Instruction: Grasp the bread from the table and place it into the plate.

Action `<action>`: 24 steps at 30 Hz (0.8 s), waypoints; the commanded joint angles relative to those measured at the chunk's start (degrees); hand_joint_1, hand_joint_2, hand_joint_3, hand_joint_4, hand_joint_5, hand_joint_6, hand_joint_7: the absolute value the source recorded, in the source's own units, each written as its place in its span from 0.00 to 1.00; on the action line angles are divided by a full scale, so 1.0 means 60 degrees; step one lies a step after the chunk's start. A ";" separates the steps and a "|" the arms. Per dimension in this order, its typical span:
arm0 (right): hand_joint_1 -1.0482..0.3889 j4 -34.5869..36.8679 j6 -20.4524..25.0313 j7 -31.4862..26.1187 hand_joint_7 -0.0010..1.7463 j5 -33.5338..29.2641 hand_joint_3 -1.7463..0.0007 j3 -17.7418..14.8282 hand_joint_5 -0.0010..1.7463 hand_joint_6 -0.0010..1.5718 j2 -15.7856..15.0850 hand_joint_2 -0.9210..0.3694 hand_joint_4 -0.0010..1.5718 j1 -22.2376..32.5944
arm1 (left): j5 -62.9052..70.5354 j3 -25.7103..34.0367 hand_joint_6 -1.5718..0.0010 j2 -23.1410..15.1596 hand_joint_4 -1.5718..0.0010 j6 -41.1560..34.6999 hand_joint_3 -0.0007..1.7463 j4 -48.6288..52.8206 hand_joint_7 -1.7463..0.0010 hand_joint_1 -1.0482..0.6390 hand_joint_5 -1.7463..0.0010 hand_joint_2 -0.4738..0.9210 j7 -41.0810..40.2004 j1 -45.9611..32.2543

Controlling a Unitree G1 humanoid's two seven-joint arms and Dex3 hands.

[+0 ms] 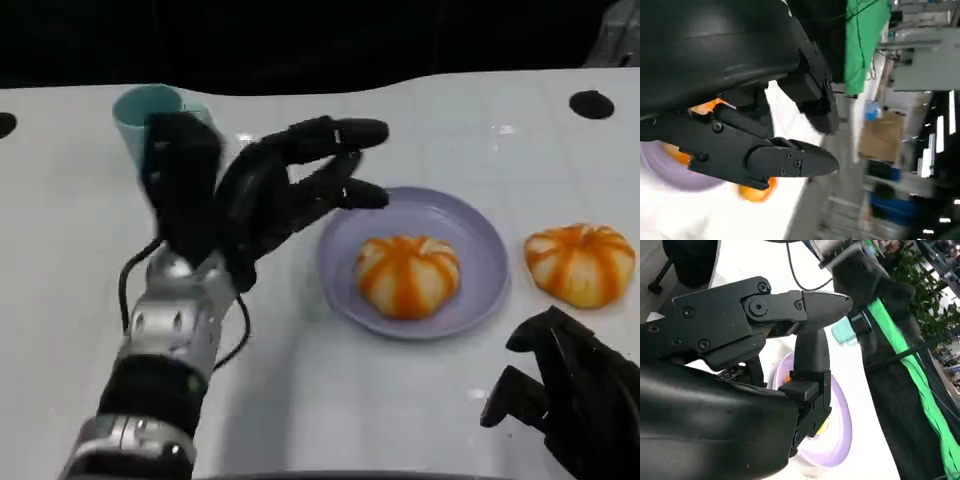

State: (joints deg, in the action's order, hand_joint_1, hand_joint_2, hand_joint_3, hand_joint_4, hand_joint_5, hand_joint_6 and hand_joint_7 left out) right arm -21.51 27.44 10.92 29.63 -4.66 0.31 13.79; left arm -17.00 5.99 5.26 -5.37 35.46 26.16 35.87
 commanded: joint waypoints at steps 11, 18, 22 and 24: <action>0.38 -0.0216 0.0070 -0.0104 0.97 0.0063 0.82 -0.0071 1.00 0.28 -0.0097 0.00 0.41 0.0003 | -0.3044 0.0799 0.66 0.0025 0.50 -0.5023 0.22 -0.6168 0.02 0.29 0.00 1.00 -0.1476 -0.4067; 0.37 -0.0276 0.0057 -0.0133 0.96 0.0055 0.82 -0.0040 1.00 0.29 -0.0073 0.00 0.40 0.0036 | -0.3112 0.0676 0.64 0.0211 0.49 -0.5356 0.25 -0.7407 0.00 0.29 0.00 1.00 -0.2080 -0.5535; 0.37 -0.0336 0.0076 -0.0165 0.96 0.0020 0.83 -0.0006 1.00 0.29 -0.0111 0.00 0.40 0.0042 | -0.3120 0.0611 0.65 0.0341 0.49 -0.5490 0.26 -0.7975 0.00 0.30 0.00 1.00 -0.2514 -0.6204; 0.37 -0.0349 0.0077 -0.0175 0.96 0.0012 0.82 0.0002 1.00 0.28 -0.0118 0.00 0.40 0.0047 | -0.3152 0.0596 0.65 0.0352 0.49 -0.5542 0.26 -0.8082 0.00 0.30 0.00 1.00 -0.2608 -0.6310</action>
State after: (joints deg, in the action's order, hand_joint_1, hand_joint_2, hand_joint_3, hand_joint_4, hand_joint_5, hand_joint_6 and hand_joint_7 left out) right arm -22.73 27.81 10.24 29.63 -4.29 0.30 13.87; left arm -34.94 9.57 7.52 -38.06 -11.44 11.79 -0.95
